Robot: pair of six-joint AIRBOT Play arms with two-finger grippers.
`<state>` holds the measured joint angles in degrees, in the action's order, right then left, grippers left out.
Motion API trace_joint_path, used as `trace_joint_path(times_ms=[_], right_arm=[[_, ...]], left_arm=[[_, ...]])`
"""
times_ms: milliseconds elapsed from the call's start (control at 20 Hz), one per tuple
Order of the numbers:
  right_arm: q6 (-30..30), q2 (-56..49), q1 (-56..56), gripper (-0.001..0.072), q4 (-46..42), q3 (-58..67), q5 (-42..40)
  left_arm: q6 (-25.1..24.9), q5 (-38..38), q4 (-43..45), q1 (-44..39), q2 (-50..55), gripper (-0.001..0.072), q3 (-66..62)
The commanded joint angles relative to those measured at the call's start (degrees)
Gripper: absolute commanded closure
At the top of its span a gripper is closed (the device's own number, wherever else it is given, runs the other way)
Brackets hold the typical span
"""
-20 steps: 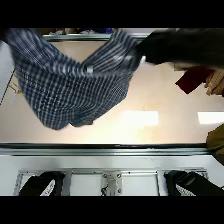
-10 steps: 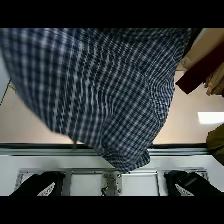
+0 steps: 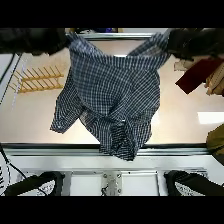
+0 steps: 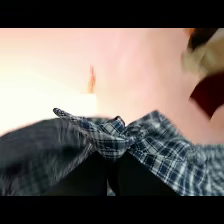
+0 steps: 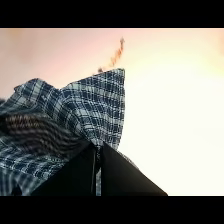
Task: Fold the clothes and pants, and hang the long-sleeved shirts on hangers.
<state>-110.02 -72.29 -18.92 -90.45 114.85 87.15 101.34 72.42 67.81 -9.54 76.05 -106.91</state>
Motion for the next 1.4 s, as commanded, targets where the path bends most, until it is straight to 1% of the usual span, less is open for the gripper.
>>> trace_joint_path(times_ms=[0,100,200,300,400,600,750,800,850,900,1000,1100,1250,1300,1350], right_arm=[[0.7,-0.2,-3.5,0.0693,-2.7,-5.9,14.1],[-0.2,1.5,-7.8,0.0693,-2.8,-13.6,15.4],[-3.0,2.8,-11.8,0.0692,-3.0,-20.1,15.6],[-4.6,3.1,-15.3,0.0692,-3.0,-23.1,15.9],[-5.7,3.0,-18.0,0.0692,-3.0,-23.4,15.9],[-5.8,3.0,-19.4,0.0691,-3.0,-23.4,15.8],[-5.8,3.0,-19.4,0.0691,-2.9,-23.4,15.8],[-5.8,3.0,-19.4,0.0690,-2.7,-23.4,15.8],[-5.8,3.0,-19.4,0.0690,-2.7,-23.4,15.8],[-5.7,3.0,-19.4,0.0690,-2.7,-23.4,15.8],[-5.7,3.0,-19.4,0.0690,-2.7,-23.4,15.8],[-5.7,3.0,-19.4,0.0690,-2.7,-23.4,15.8],[-5.7,3.0,-19.4,0.0690,-2.7,-23.4,15.8],[-5.7,3.0,-19.4,0.0690,-2.7,-23.4,15.8],[-5.7,3.0,-19.4,0.0689,-2.8,-23.4,15.8]], left_arm=[[-4.8,8.4,-1.4,0.0,-2.5,0.0686,12.1],[-5.9,7.6,-1.4,-1.5,-7.3,0.0686,24.3],[-6.6,7.3,-1.4,-3.3,-11.3,0.0686,35.5],[-6.6,5.7,-1.4,-4.6,-14.9,0.0686,44.9],[-6.6,3.3,-1.4,-5.1,-17.8,0.0686,51.9],[-6.6,0.7,-1.5,-5.1,-21.0,0.0686,57.3],[-7.1,0.4,-1.4,-5.1,-21.7,0.0684,55.6],[-8.2,0.4,-1.4,-5.1,-21.7,0.0583,54.4],[-8.7,0.5,-1.4,-5.1,-21.7,0.0243,53.0],[-8.9,0.5,-1.3,-5.1,-21.7,-0.0005,51.2],[-10.6,0.6,-1.4,-3.9,-21.6,-0.0002,46.6],[-12.0,0.4,-1.4,-0.2,-21.5,-0.0002,41.8],[-15.3,0.6,-0.9,9.4,-20.1,-0.0001,35.1],[-15.6,0.6,0.8,12.5,-19.2,-0.0002,33.2],[-15.6,0.2,4.7,15.5,-17.8,-0.0002,31.5]])
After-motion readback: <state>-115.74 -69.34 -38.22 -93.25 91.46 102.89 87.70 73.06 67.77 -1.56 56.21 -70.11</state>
